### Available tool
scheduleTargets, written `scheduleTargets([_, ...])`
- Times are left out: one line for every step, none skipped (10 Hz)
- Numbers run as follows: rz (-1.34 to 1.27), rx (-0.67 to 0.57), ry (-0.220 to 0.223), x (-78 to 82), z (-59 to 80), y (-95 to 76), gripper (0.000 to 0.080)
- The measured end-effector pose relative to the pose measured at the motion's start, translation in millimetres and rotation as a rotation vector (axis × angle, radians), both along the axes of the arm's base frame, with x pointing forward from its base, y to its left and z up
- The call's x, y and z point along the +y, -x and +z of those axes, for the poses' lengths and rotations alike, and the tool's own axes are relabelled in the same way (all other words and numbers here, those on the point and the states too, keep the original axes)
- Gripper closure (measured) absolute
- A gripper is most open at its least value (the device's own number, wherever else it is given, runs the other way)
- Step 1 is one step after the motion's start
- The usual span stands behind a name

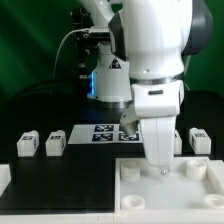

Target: Assemble one leg

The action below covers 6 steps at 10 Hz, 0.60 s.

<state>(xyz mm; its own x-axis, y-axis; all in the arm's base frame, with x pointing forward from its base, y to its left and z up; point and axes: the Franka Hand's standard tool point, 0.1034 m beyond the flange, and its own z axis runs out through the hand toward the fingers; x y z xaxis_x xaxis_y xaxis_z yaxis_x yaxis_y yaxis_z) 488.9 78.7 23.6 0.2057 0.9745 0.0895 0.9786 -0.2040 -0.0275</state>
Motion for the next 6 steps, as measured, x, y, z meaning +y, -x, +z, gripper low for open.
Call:
scheduleTargets([-0.114,0.004,0.002,10.2,7.4,3.5,0.0151])
scheduleTargets([-0.305,0.012,0.003,23.4,15.6,4.4,0.0151])
scheduleTargets([-0.458,0.014,0.001,38.4,23.3,4.1,0.0151])
scheduleTargets([-0.578,0.020,-0.001,51.3,27.1,5.3,0.0151])
scheduleTargets([-0.650,0.026,-0.005,58.2,27.8,6.7,0.0151])
scheduleTargets([-0.771,0.044,-0.013,56.6,27.2,6.6,0.0151])
